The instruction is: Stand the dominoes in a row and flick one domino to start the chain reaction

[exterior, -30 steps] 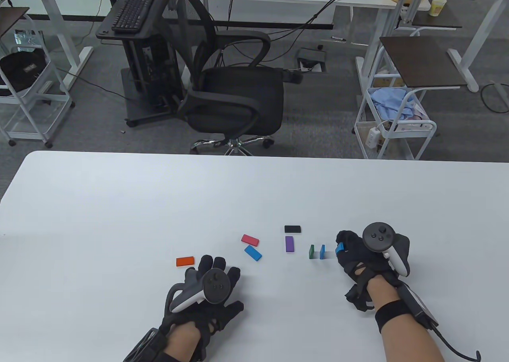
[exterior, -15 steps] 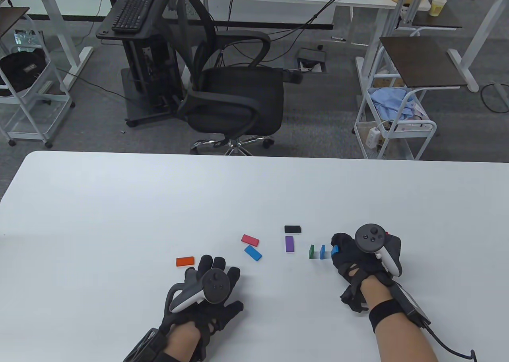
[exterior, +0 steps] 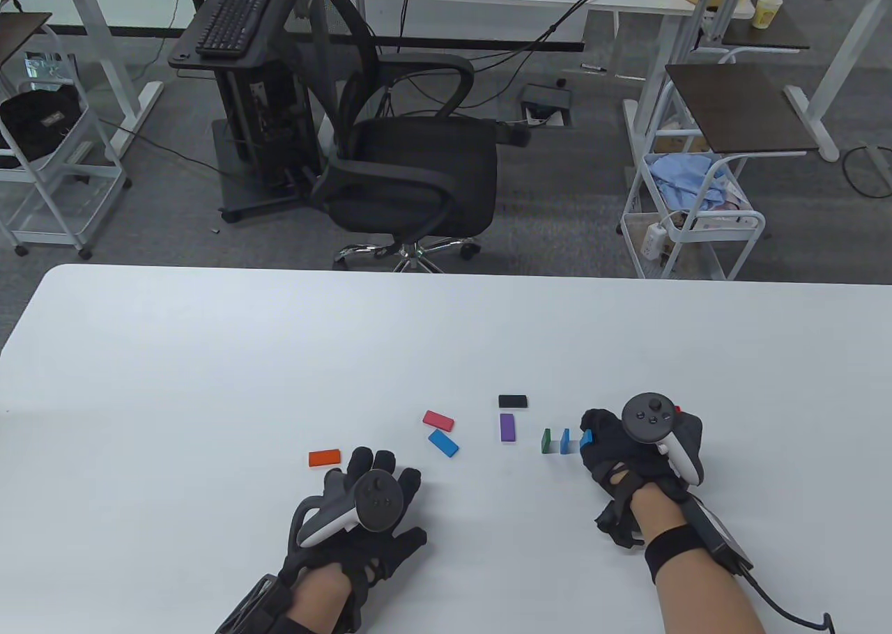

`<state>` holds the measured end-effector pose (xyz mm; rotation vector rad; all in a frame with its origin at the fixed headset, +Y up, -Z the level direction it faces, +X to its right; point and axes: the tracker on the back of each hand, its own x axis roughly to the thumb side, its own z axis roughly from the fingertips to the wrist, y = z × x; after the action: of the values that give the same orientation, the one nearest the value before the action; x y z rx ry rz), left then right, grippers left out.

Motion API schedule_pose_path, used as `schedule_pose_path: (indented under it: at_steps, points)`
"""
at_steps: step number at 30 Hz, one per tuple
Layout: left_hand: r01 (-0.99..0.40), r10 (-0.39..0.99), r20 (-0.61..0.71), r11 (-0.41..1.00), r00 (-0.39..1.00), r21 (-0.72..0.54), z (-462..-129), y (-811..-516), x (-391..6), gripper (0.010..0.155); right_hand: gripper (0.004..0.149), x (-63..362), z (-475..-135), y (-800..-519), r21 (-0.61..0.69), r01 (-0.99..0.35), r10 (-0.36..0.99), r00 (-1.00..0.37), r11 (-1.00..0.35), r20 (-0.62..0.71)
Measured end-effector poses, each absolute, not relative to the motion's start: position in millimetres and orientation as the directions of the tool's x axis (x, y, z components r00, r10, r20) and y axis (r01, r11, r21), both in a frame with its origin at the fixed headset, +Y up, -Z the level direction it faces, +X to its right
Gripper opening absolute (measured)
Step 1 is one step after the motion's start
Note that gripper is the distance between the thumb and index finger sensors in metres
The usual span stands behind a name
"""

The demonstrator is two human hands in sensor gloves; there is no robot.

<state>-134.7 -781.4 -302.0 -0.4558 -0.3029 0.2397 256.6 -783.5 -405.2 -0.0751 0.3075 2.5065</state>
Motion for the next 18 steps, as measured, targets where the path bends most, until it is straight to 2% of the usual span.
schedule_pose_path:
  at_steps: [10,18]
  points:
    - [-0.159,0.294,0.236,0.873,0.926,-0.461,-302.2,-781.4,-134.6,0.08,0.069,265.6,-403.3,-777.9,0.243,-0.609,0.603,-0.791,-0.755,-0.109]
    - [-0.155,0.288,0.245,0.879,0.926,-0.45,-302.2,-781.3,-132.7,0.08,0.069,304.2,-407.2,-753.4,0.149,-0.607,0.593,-0.794,-0.781,-0.131]
